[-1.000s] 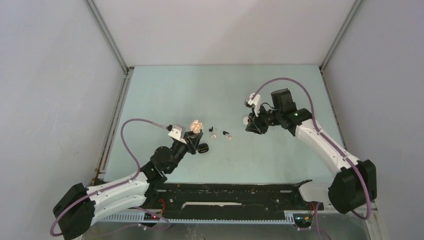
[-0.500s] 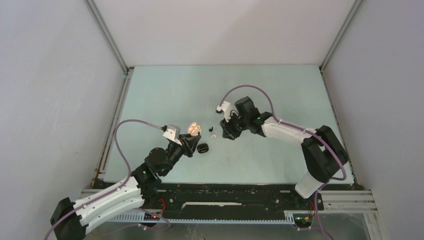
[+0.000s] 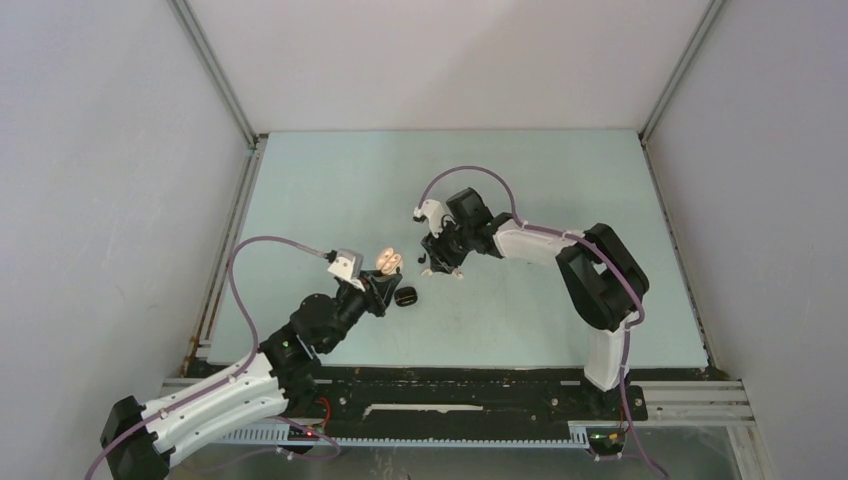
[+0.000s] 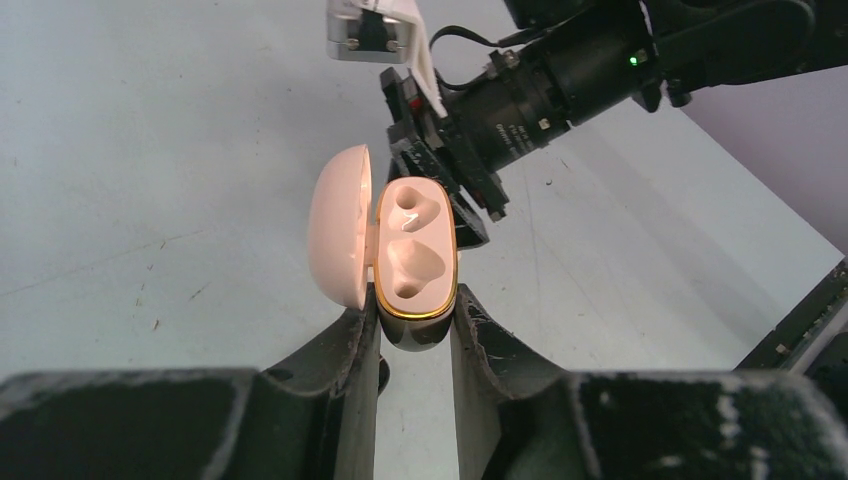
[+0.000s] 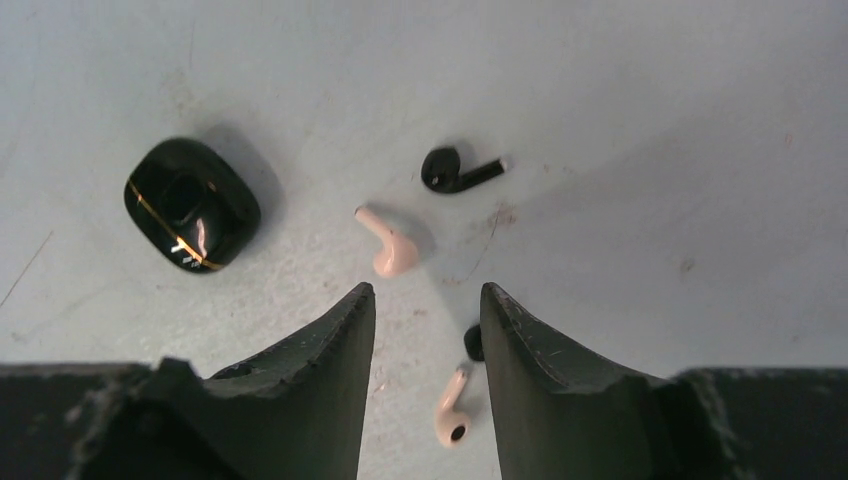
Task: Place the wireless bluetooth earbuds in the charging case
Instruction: Pick up the right earbud from the center of the board.
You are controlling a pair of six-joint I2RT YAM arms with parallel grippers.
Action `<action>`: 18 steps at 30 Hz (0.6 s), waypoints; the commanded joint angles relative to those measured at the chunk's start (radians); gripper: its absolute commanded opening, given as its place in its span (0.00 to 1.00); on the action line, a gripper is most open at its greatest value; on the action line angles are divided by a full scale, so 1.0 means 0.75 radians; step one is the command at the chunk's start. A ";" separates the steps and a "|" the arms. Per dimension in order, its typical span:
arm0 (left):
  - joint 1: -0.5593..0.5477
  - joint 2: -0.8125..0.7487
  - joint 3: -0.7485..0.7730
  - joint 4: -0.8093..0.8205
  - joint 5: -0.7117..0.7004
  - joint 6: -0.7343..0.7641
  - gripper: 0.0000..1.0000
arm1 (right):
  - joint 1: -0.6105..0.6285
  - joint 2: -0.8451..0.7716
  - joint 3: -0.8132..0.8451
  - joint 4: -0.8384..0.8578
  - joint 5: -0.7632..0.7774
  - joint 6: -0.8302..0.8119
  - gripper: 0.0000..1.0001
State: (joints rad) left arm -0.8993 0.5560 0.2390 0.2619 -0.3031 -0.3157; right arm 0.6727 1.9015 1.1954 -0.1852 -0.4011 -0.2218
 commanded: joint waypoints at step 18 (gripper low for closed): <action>-0.013 -0.031 0.035 0.009 -0.020 -0.026 0.02 | 0.049 0.170 0.186 -0.064 -0.002 -0.019 0.44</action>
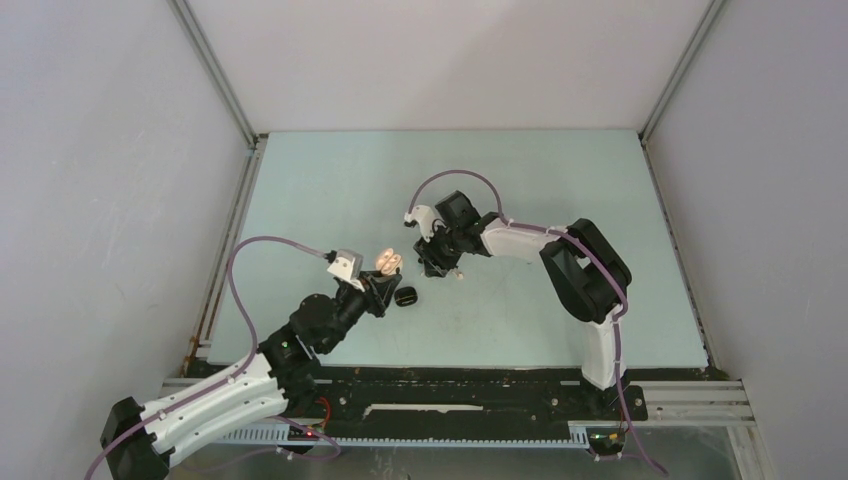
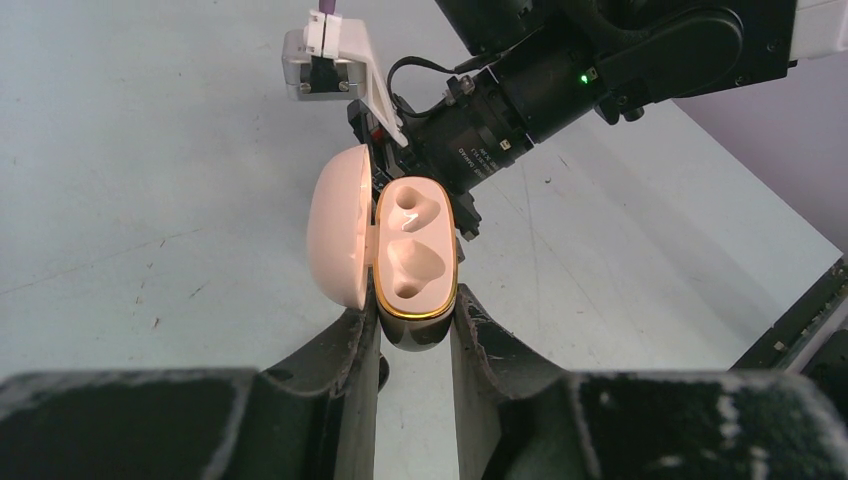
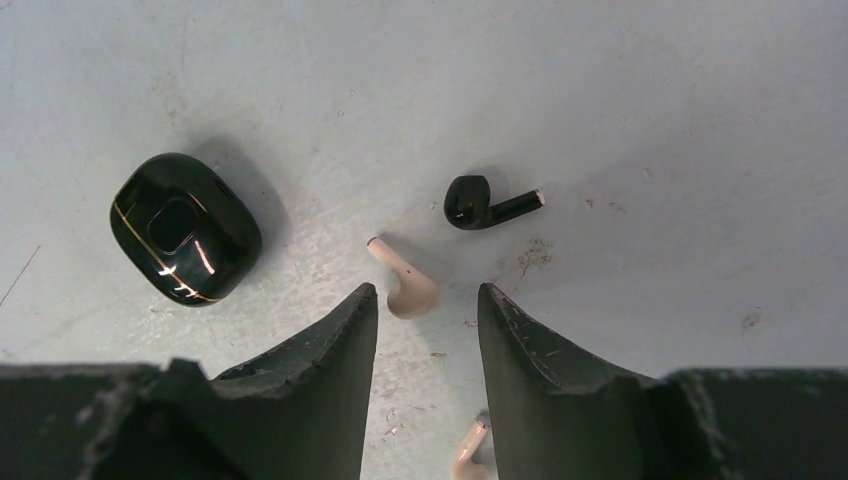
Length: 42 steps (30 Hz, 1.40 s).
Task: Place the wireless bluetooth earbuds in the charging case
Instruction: Pick up the right earbud from the center of the board.
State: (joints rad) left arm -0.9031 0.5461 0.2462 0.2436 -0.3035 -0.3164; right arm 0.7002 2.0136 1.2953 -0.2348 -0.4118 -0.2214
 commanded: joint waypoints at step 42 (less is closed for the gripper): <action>-0.008 -0.102 -0.012 0.007 -0.042 -0.014 0.02 | 0.123 0.055 0.037 -0.108 0.254 -0.088 0.31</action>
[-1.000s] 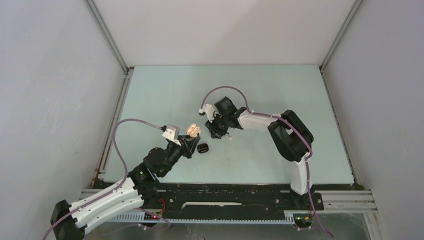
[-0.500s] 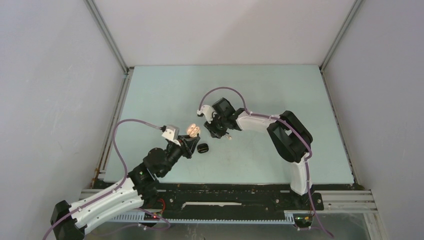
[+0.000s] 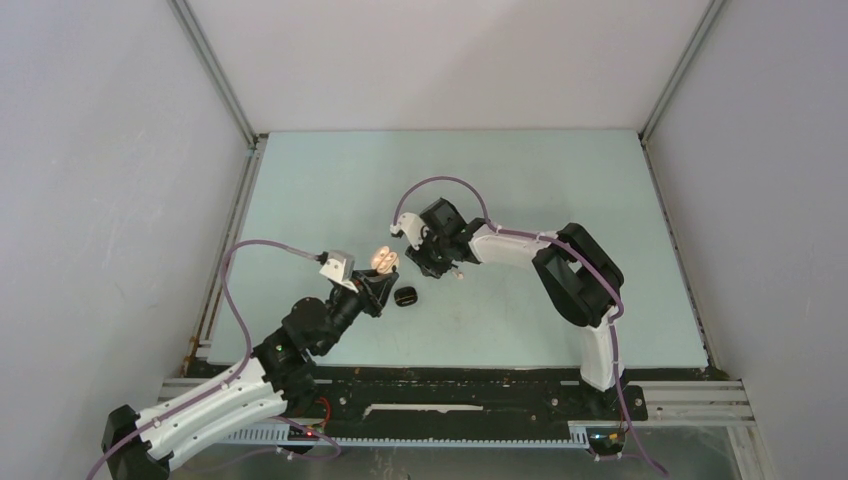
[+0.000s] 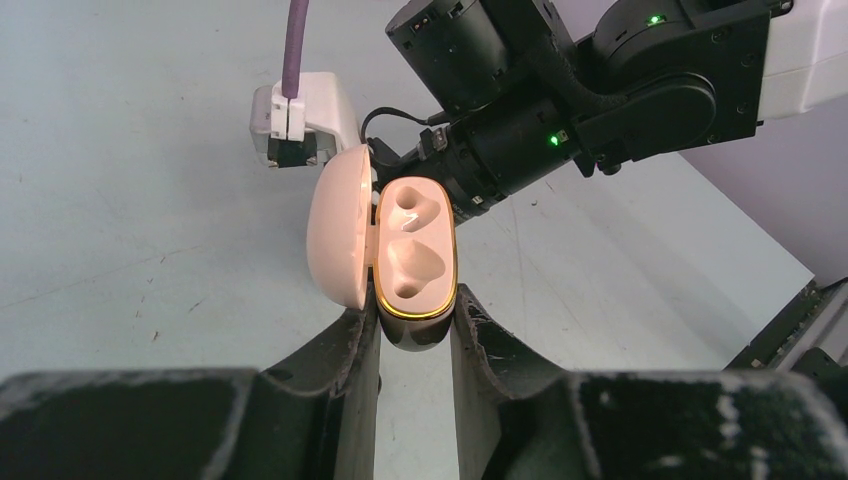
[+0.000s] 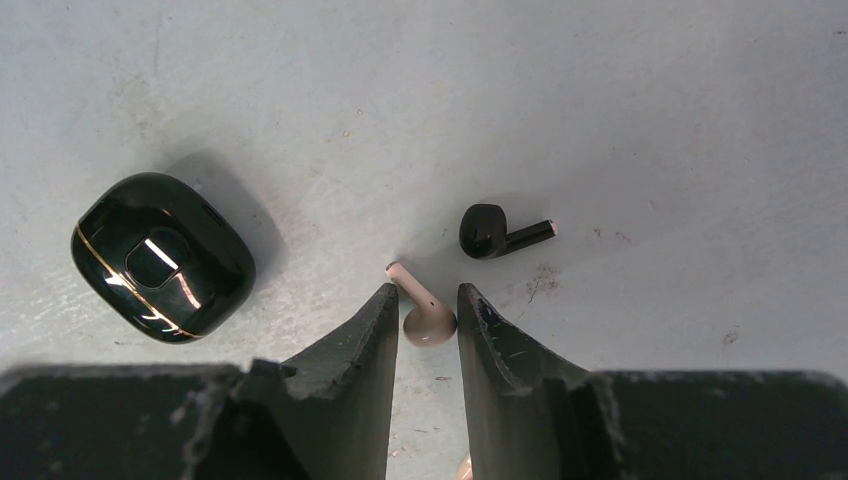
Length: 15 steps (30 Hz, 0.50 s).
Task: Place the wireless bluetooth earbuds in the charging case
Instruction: Pick up the right earbud from the center of the board.
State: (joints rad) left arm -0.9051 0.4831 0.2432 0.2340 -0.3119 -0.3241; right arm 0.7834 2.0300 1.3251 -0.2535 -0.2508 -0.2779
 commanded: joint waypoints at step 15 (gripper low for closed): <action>-0.006 -0.010 -0.005 0.018 -0.031 0.007 0.02 | 0.012 0.014 -0.024 -0.090 0.068 -0.016 0.28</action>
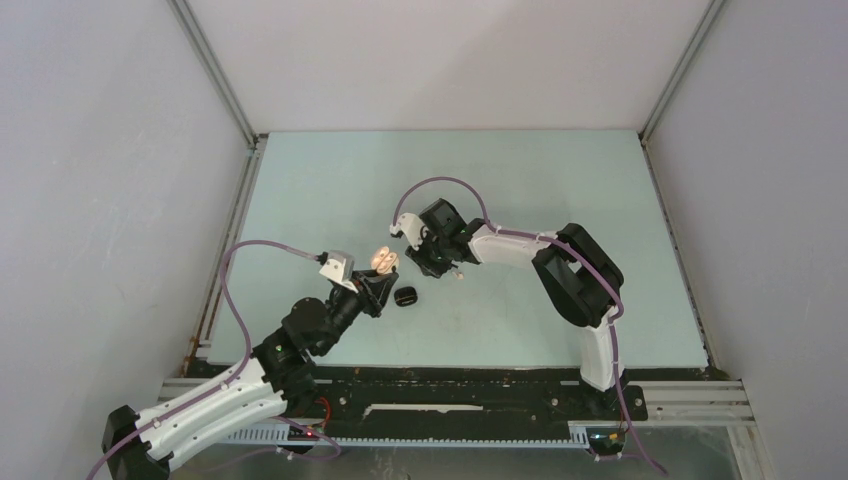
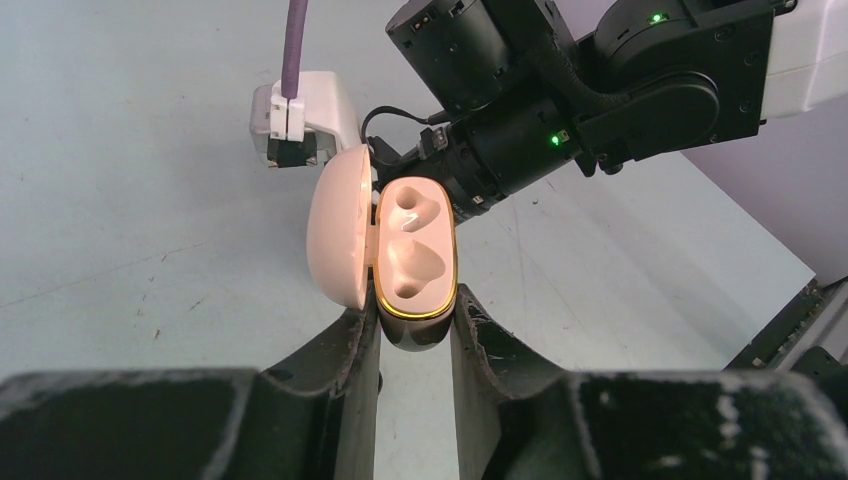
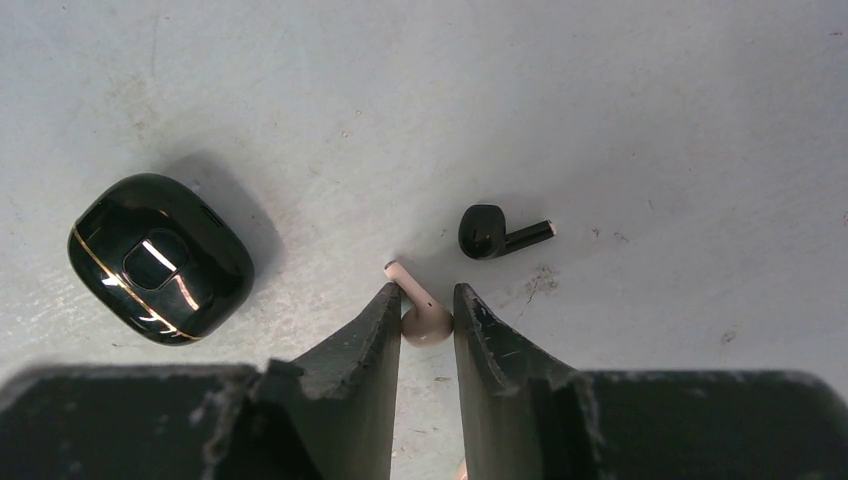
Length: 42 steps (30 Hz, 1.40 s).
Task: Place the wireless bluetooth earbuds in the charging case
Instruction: Pick up the right earbud from the center of the board, then insert the right earbud into the left side groove of the charging case.
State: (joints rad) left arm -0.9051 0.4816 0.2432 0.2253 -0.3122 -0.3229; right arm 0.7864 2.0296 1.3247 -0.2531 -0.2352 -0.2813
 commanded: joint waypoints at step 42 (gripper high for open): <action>-0.004 0.039 -0.086 0.142 -0.063 0.021 0.02 | -0.009 -0.383 -0.219 -0.186 0.236 -0.309 0.00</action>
State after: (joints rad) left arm -0.9058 0.4892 0.1883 0.2485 -0.3332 -0.3225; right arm 0.7895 1.9095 1.2098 -0.3145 -0.1123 -0.3679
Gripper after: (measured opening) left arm 0.295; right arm 0.246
